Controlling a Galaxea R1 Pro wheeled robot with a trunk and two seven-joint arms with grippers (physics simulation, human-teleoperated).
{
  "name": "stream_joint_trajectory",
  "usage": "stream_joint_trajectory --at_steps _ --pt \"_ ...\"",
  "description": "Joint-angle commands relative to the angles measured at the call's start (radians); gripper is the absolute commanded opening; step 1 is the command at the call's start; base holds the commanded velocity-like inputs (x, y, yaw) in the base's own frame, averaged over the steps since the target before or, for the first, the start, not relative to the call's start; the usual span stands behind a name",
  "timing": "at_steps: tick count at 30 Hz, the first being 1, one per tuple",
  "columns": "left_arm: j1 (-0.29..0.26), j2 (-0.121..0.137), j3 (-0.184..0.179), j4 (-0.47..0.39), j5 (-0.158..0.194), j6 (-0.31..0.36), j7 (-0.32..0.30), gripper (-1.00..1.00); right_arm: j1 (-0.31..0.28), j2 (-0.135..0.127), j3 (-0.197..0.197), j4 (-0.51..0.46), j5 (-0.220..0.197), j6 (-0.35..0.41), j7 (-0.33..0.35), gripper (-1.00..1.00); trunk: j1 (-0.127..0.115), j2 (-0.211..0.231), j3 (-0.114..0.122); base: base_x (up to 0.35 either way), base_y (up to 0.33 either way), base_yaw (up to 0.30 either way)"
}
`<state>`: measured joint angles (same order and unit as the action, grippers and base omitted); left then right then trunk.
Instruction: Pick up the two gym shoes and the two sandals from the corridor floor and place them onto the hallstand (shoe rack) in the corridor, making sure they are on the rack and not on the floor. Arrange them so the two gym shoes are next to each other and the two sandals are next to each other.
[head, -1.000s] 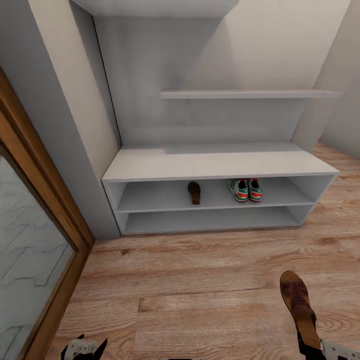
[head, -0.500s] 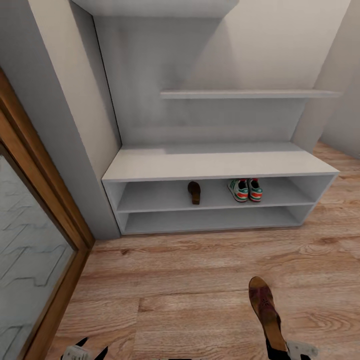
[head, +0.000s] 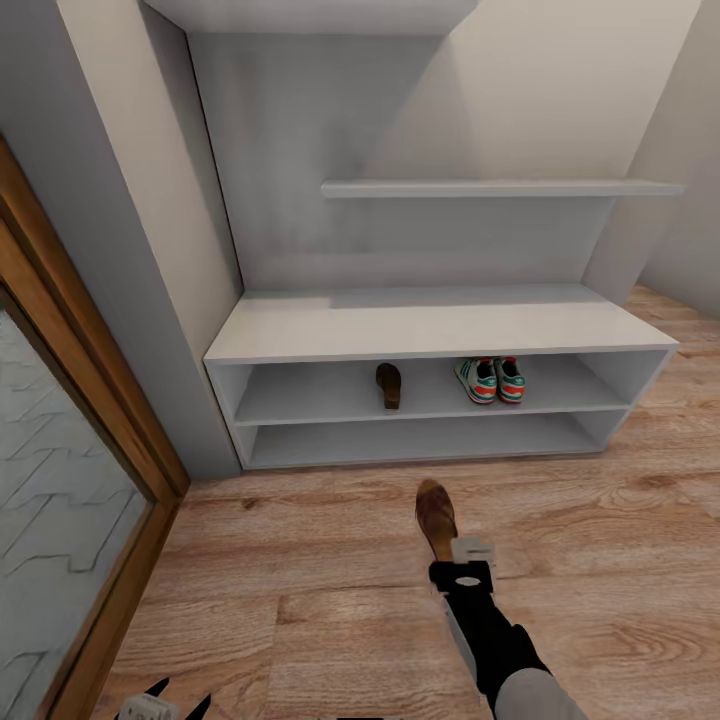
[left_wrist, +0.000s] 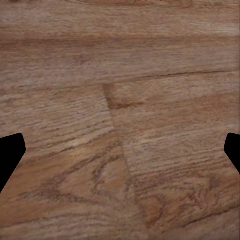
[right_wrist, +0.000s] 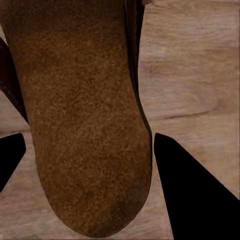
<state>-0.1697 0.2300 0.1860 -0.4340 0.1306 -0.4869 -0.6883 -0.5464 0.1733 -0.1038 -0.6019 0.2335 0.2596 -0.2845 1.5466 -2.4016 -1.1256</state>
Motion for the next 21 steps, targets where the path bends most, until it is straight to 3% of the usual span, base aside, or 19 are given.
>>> stream_joint_trajectory --at_steps 1,4,13,21 --pt "-0.001 0.0 0.003 0.0 0.007 0.002 -0.01 1.0 -0.023 0.001 -0.004 -0.007 0.01 0.019 0.001 -1.0 0.0 0.0 -0.001 0.0 0.0 0.0" --pt "-0.001 -0.001 0.003 -0.002 0.007 0.003 -0.01 1.0 -0.053 0.001 -0.001 -0.016 0.008 0.033 0.002 -1.0 0.0 0.0 -0.001 0.0 0.0 0.0" --pt "-0.001 -0.004 0.001 -0.003 0.003 0.005 -0.008 1.0 -0.061 0.001 0.0 -0.027 0.007 0.036 0.004 -1.0 0.0 0.0 -0.002 0.0 0.0 0.008" --pt "-0.001 -0.004 0.001 -0.004 0.005 0.005 -0.008 1.0 -0.061 0.001 0.0 -0.027 0.007 0.036 0.004 -1.0 0.0 0.0 -0.01 0.0 0.0 0.124"
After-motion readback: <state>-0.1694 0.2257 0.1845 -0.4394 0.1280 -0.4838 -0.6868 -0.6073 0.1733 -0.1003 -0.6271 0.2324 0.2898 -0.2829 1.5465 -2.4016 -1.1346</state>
